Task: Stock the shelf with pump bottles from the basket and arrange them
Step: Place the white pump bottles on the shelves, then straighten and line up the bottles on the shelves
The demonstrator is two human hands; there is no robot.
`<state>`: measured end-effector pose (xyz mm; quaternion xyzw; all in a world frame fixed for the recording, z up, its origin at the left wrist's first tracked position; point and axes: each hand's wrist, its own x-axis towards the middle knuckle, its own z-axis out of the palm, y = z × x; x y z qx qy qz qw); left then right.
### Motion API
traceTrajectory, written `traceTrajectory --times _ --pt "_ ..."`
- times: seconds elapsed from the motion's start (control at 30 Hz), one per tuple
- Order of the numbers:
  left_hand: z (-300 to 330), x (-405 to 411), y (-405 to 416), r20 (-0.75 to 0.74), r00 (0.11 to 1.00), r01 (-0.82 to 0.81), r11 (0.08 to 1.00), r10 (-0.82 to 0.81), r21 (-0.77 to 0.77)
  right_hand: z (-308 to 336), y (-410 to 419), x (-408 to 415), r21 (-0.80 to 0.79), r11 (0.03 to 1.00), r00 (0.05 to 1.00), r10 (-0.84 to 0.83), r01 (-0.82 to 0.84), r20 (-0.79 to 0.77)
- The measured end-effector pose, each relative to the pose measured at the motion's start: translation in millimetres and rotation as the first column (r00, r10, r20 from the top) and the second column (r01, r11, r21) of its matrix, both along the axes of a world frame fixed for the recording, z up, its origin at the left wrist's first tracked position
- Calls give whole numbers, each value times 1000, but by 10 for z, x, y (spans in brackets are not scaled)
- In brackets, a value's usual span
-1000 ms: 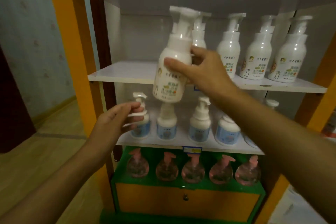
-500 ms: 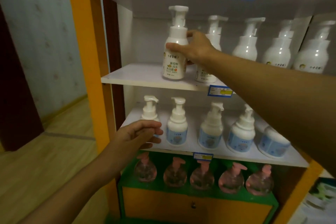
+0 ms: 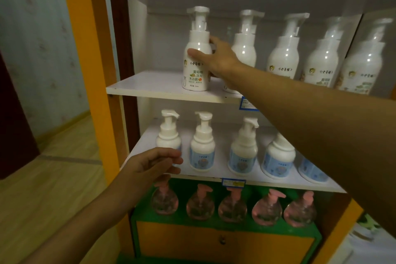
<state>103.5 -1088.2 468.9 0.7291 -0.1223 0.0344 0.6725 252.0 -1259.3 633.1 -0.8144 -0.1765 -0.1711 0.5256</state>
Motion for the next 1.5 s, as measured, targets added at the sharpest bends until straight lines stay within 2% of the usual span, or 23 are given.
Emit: traceTrajectory --times 0.2,0.43,0.63,0.87,0.97,1.07,1.17,1.27,1.33,1.4,1.5 --pt "21 -43 -15 -5 1000 -9 1000 9 11 -33 19 -5 -3 1000 1000 -21 20 -19" --pt "-113 -80 71 -29 999 -24 993 27 113 -70 160 -155 -1 1000 999 13 -13 -34" --pt "-162 -54 136 -5 1000 -29 996 29 86 -69 193 -101 62 997 998 39 -36 -41" --pt "-91 -62 183 31 999 -43 995 40 86 -176 177 -103 36 999 994 33 -30 -105" --pt "-17 -56 230 101 992 -86 987 72 138 -262 45 -161 -53 999 989 -13 5 -145" --pt "203 51 257 249 955 -196 973 161 123 -340 -149 -222 -49 998 994 -37 32 -102" --pt "642 267 163 395 879 -314 948 267 57 -427 -339 -269 -19 999 999 -50 50 -17" --pt "1116 553 -50 457 844 -354 932 282 80 -432 -380 -332 -28 999 999 -44 45 18" --pt "1329 791 -165 409 865 -369 921 291 127 -391 -312 -368 -56 998 1000 -27 27 8" --pt "1423 1015 -215 293 910 -355 916 294 185 -333 -230 -386 -109 994 1000 -18 16 -23" --pt "1380 1203 -216 70 978 -206 968 197 143 -304 -178 -372 -173 984 996 22 -36 -83"
